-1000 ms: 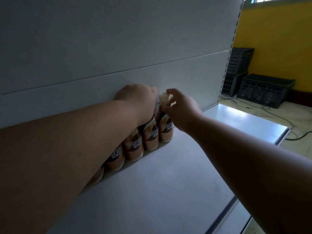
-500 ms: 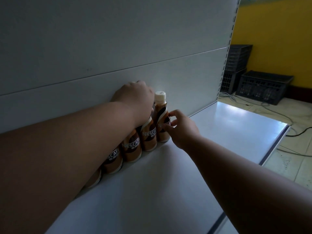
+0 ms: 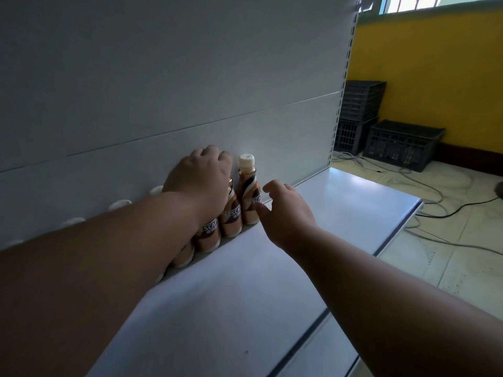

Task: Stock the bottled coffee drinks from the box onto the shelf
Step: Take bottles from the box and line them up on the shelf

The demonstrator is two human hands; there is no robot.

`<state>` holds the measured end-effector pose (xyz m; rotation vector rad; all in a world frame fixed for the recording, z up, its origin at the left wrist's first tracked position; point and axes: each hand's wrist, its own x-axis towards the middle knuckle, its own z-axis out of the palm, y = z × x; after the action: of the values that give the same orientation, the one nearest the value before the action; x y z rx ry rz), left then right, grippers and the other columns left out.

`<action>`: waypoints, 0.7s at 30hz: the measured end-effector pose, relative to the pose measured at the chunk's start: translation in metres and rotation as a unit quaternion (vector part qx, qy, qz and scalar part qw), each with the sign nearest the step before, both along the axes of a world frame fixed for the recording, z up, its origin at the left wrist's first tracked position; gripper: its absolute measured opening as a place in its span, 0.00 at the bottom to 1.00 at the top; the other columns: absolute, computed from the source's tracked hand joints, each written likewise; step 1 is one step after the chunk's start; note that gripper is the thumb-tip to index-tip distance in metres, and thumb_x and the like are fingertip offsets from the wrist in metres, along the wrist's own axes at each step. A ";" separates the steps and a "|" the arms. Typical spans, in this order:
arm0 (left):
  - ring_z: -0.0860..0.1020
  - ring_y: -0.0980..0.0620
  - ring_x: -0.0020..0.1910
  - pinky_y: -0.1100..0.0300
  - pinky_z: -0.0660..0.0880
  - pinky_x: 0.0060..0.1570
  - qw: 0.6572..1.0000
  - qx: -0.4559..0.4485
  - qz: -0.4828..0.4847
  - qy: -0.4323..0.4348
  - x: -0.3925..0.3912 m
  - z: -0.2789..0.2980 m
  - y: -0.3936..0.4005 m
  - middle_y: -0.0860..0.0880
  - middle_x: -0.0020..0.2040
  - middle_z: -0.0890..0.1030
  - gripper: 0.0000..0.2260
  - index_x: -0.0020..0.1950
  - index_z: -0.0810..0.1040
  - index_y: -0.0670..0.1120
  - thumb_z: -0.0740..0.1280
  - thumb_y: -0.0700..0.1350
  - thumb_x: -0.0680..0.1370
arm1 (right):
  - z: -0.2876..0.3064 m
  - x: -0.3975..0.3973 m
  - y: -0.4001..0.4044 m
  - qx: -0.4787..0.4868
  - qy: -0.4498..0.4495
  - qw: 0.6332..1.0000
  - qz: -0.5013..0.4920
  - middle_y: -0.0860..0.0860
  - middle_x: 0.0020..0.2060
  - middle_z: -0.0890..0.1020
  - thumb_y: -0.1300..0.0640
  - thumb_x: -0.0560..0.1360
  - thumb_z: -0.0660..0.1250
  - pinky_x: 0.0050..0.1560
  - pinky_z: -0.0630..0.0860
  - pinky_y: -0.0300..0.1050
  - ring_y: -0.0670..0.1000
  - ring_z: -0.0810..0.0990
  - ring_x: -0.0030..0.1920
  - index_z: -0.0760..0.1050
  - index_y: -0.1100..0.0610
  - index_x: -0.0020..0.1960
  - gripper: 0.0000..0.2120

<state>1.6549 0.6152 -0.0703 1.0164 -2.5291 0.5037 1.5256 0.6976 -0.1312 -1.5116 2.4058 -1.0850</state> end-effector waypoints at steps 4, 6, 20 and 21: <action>0.75 0.38 0.51 0.48 0.73 0.49 0.998 0.043 -0.034 0.044 0.040 -0.007 0.047 0.41 0.53 0.76 0.15 0.55 0.75 0.43 0.71 0.46 0.71 | 0.020 0.023 0.041 -0.031 -0.012 0.999 0.008 0.52 0.54 0.78 0.49 0.77 0.64 0.53 0.77 0.51 0.55 0.79 0.53 0.73 0.52 0.58 0.13; 0.76 0.39 0.48 0.49 0.74 0.46 0.995 0.062 -0.039 0.063 0.066 -0.010 0.077 0.42 0.50 0.77 0.11 0.50 0.76 0.44 0.71 0.45 0.71 | 0.033 0.041 0.067 -0.041 0.001 0.999 0.017 0.51 0.53 0.78 0.50 0.76 0.64 0.52 0.76 0.49 0.54 0.78 0.52 0.73 0.52 0.58 0.11; 0.74 0.51 0.57 0.56 0.72 0.55 0.963 0.204 0.036 0.173 0.259 -0.034 0.251 0.51 0.60 0.76 0.14 0.61 0.75 0.49 0.66 0.49 0.77 | 0.076 0.211 0.211 -0.022 0.071 0.990 0.116 0.51 0.55 0.77 0.49 0.76 0.66 0.51 0.75 0.48 0.53 0.77 0.54 0.73 0.54 0.60 0.15; 0.74 0.51 0.57 0.56 0.72 0.54 0.963 0.202 0.037 0.177 0.269 -0.034 0.253 0.51 0.59 0.76 0.13 0.61 0.75 0.49 0.66 0.49 0.77 | 0.074 0.220 0.213 -0.017 0.070 0.991 0.116 0.51 0.56 0.77 0.49 0.76 0.66 0.52 0.76 0.48 0.53 0.77 0.54 0.72 0.54 0.61 0.16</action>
<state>1.9242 0.8685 -0.1040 1.2191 -2.3168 -0.1789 1.7451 0.9104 -0.0575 -1.8804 2.2322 -1.0071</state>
